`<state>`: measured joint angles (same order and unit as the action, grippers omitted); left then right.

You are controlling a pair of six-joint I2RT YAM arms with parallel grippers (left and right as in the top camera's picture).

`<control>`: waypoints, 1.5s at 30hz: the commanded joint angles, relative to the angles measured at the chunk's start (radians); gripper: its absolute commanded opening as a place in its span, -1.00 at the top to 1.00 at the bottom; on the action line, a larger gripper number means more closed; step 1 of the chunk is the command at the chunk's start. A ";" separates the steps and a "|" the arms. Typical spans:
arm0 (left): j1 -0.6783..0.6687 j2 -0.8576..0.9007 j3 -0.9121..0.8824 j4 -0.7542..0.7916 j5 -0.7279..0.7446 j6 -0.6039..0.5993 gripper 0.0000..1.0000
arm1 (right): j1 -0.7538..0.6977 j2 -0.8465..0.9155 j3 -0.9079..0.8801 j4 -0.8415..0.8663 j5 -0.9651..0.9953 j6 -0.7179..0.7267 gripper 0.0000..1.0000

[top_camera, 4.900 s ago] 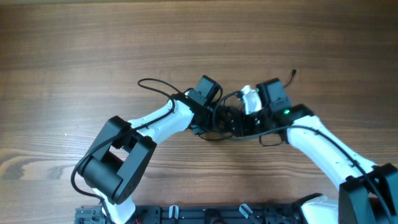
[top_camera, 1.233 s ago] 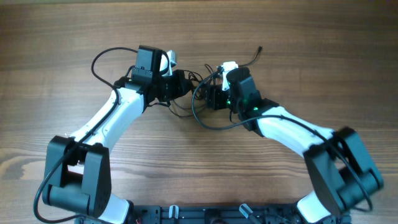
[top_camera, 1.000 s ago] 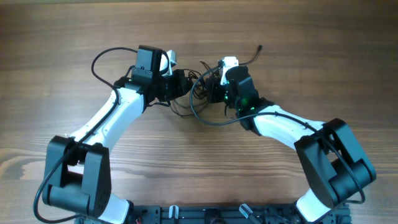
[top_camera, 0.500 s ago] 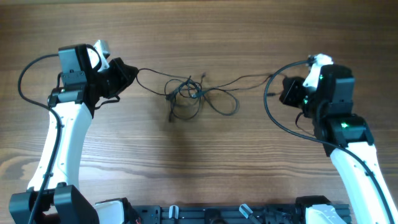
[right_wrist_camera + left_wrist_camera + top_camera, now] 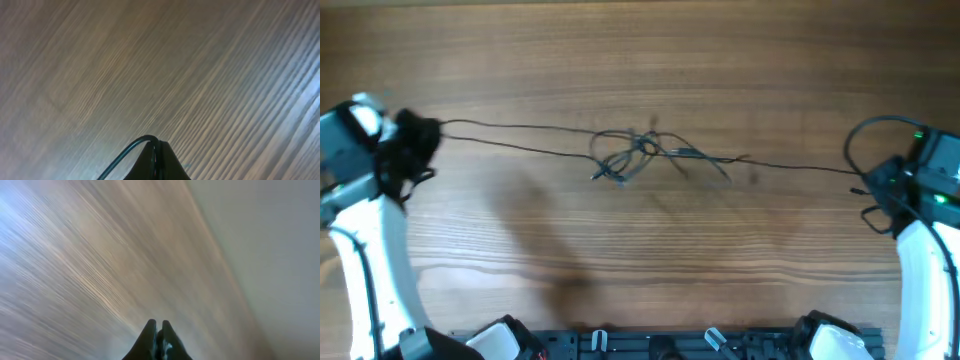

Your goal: Untangle cables

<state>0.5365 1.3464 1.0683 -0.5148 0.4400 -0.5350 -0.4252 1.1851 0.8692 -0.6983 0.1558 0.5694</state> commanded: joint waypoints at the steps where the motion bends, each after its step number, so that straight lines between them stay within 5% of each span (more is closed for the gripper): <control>1: 0.097 -0.022 0.000 0.000 -0.024 -0.057 0.92 | -0.074 -0.016 0.000 0.016 -0.114 -0.050 0.91; 5: 0.051 -0.022 -0.002 -0.043 0.086 -0.056 0.92 | -0.065 -0.016 0.000 0.016 -0.233 -0.050 0.81; 8: -0.072 -0.022 -0.002 -0.082 0.147 -0.048 0.92 | -0.065 -0.009 0.000 0.022 -0.452 -0.087 -0.12; 9: -0.126 -0.022 -0.002 -0.084 0.147 -0.045 0.92 | -0.065 -0.008 0.000 0.028 -0.520 -0.145 -0.62; 11: -0.221 -0.022 -0.002 -0.083 0.143 -0.045 0.88 | -0.062 -0.008 0.000 0.024 -0.606 -0.211 -0.94; 14: -0.372 -0.021 -0.002 -0.082 0.069 -0.046 -0.81 | -0.018 -0.008 0.000 -0.005 -0.674 -0.229 -0.99; 15: -0.419 -0.018 -0.002 -0.082 0.037 -0.046 -1.00 | 0.009 -0.008 0.000 -0.013 -0.674 -0.229 -0.99; 20: -0.623 0.044 -0.003 -0.082 -0.057 -0.050 -1.00 | 0.199 -0.008 -0.003 -0.021 -0.694 -0.195 -0.99; 28: -0.698 0.262 -0.003 -0.065 -0.161 -0.238 -0.99 | 0.660 0.057 -0.166 0.179 -0.723 0.183 -0.99; 31: -0.698 0.335 -0.003 -0.062 -0.066 -0.233 -0.51 | 0.845 0.147 -0.204 0.448 -0.722 0.246 -1.00; 34: -0.698 0.348 -0.003 -0.064 -0.058 -0.174 -0.39 | 0.976 0.247 -0.204 0.621 -0.645 0.320 -0.93; 36: -0.705 0.348 -0.003 -0.056 -0.058 -0.093 -0.43 | 1.040 0.329 -0.204 0.660 -0.553 0.401 -0.72; 38: -0.726 0.352 -0.003 -0.050 -0.059 0.066 -0.47 | 1.080 0.416 -0.204 0.661 -0.538 0.500 0.20; 40: -0.762 0.362 -0.003 -0.055 -0.059 0.197 -0.41 | 1.086 0.479 -0.204 0.676 -0.572 0.513 0.74; 45: -0.834 0.403 -0.003 -0.063 -0.107 0.380 0.20 | 1.082 0.480 -0.204 0.721 -0.590 0.447 0.86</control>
<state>-0.2661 1.7134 1.0683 -0.5701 0.3679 -0.3367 0.6579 1.6608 0.6643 0.0189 -0.4366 1.0321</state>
